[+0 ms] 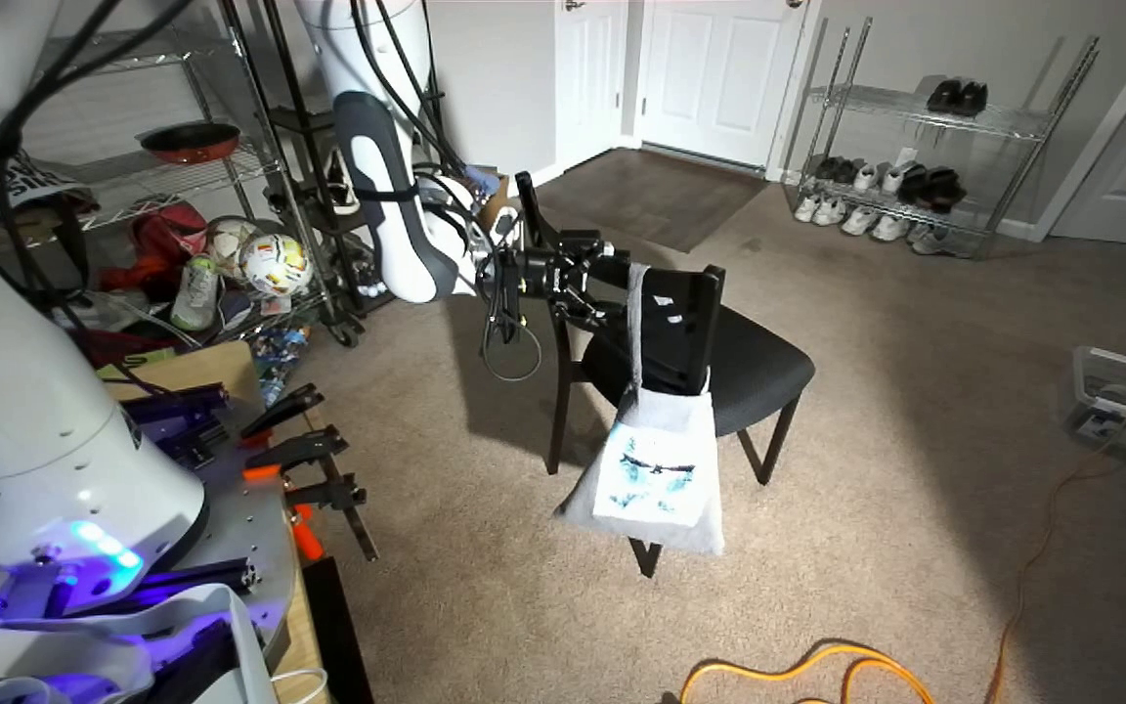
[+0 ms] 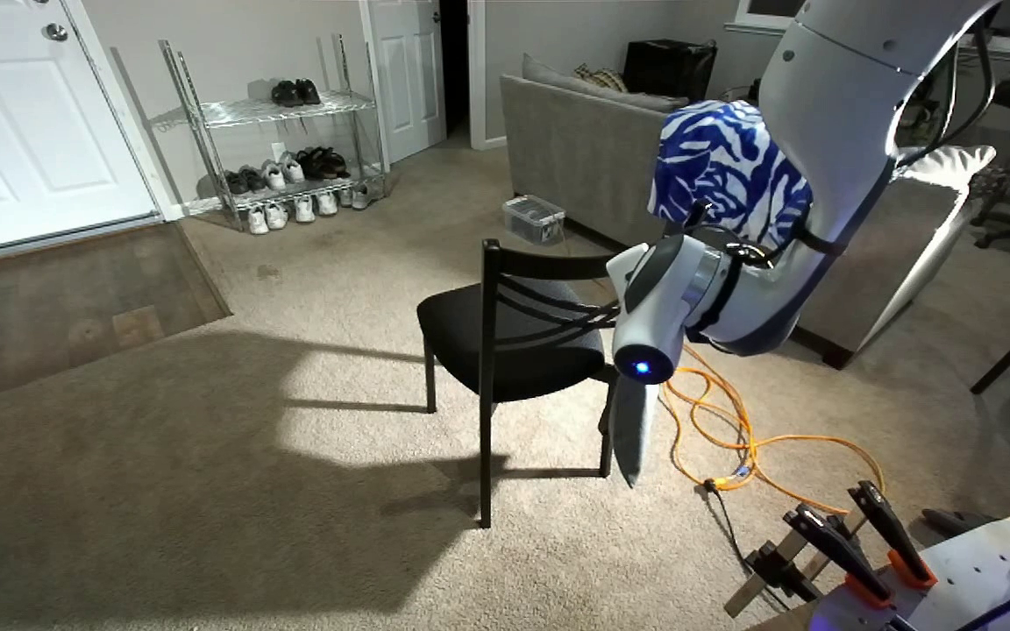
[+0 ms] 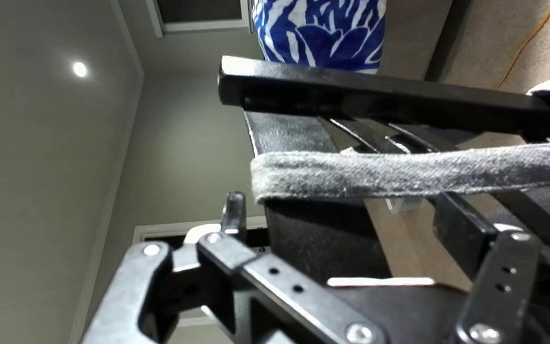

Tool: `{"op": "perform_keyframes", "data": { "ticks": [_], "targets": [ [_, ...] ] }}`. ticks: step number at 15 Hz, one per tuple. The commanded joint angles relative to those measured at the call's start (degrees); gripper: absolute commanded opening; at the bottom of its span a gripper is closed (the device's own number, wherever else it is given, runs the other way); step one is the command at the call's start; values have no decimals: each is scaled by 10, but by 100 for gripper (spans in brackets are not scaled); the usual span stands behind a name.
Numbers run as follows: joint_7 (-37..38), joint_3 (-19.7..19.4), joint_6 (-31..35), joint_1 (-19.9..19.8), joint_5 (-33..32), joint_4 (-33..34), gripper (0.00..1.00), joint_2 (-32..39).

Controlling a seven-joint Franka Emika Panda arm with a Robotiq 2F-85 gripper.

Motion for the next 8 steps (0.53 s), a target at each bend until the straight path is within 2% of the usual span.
{"op": "perform_keyframes", "data": {
  "ticks": [1, 8],
  "targets": [
    [-25, 6, -25, 6, 35, -29, 100, -20],
    [-13, 9, -24, 12, 30, -28, 100, -21]
  ]
}}
